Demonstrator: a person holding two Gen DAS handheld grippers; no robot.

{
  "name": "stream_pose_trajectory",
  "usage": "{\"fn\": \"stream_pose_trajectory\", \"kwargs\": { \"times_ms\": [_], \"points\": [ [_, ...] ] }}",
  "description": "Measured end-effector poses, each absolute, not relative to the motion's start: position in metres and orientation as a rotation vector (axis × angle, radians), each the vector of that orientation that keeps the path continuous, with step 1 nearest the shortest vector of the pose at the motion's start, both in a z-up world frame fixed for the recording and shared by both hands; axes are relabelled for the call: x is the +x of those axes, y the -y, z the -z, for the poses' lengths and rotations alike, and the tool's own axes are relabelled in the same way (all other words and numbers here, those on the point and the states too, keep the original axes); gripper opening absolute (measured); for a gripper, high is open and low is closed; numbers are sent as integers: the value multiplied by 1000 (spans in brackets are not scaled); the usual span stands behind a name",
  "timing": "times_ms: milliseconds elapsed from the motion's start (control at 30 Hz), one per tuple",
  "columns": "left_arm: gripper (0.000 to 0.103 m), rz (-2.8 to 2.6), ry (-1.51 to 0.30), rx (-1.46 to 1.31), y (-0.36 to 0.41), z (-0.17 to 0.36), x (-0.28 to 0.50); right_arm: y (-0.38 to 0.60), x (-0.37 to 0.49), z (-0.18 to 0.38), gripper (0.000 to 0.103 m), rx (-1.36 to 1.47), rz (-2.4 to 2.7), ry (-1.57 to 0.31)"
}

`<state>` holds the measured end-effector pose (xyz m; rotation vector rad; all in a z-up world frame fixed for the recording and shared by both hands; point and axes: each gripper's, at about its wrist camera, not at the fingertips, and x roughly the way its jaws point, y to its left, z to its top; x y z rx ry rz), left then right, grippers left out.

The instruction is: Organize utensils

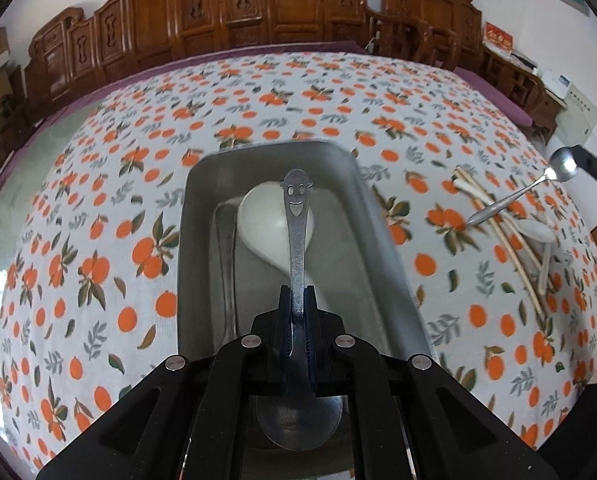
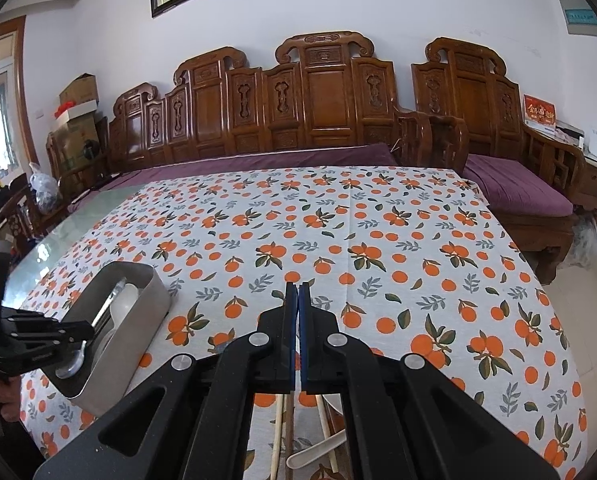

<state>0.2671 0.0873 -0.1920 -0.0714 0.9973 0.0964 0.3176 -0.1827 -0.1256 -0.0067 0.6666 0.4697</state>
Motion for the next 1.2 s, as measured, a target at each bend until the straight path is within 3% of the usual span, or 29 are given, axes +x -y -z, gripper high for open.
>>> {"fn": "stream_pose_trajectory", "kwargs": {
  "times_ms": [267,633,1200],
  "points": [
    [6,-113,-1019,-77,-96,201,270,171,313,108,2,18,-496,-646],
    [6,-85,-926,-122,-118,167,250,94,305,75,2,-71,-557,-588],
    [6,-102,-840,-178,-156,136,230,-39,282,111,2,-512,-508,-469]
  ]
}}
